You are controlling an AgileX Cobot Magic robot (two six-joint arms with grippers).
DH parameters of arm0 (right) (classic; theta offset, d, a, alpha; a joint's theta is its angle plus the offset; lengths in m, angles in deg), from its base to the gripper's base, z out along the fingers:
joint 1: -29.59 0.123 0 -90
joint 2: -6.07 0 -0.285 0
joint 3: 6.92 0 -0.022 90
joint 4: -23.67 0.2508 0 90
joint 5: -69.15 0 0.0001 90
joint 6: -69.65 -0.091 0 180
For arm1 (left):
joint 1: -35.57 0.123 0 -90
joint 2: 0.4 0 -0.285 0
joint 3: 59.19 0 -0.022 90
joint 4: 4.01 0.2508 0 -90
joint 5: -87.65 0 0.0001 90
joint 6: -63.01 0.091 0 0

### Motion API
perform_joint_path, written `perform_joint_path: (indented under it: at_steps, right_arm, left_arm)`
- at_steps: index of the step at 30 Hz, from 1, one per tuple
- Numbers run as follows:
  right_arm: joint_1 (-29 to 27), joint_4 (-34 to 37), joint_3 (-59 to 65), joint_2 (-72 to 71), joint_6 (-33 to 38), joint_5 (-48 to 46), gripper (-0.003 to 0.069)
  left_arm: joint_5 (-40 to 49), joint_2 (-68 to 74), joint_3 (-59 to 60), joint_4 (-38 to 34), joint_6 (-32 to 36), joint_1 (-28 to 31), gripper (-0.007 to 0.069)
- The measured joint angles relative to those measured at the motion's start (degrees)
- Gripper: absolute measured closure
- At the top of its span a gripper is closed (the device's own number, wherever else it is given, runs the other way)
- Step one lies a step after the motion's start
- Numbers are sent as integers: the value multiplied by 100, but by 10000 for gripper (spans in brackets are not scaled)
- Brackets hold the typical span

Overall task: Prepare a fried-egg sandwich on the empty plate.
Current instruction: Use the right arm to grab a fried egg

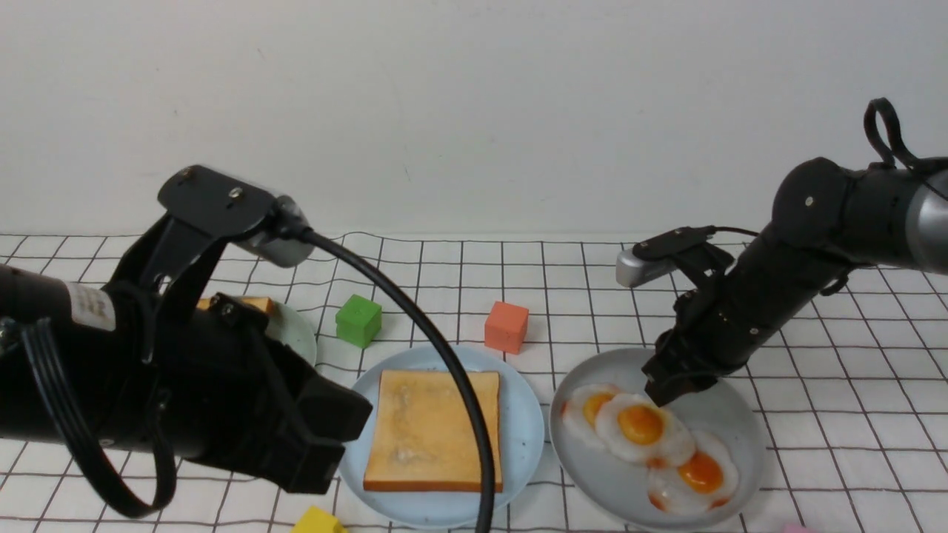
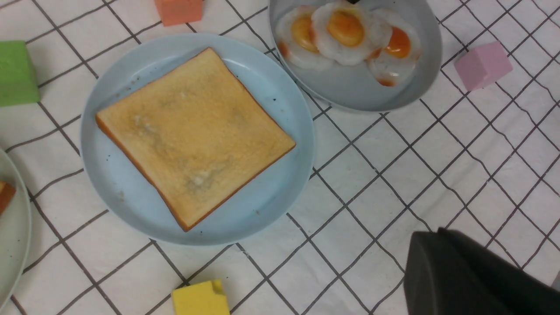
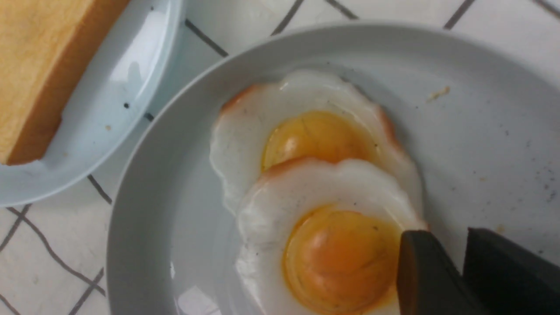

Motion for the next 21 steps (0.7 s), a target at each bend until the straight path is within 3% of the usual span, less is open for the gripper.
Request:
perform_joint_path:
  at_steps: [9,12,16,21]
  right_arm:
    - [0,241,0,178,245,13,475]
    - [0,415,0,178,386,-82,519]
    - [0,478,0,178,427,-121,638]
    - [0,467,-12,125,427,-146,648]
  left_arm:
    - [0,0,5,21,-6,0,638]
    - [0,0,5,39,-6,0,638]
    - [0,0,5,61,-6,0,638]
    - [0,-4,5,268,-137,0,638]
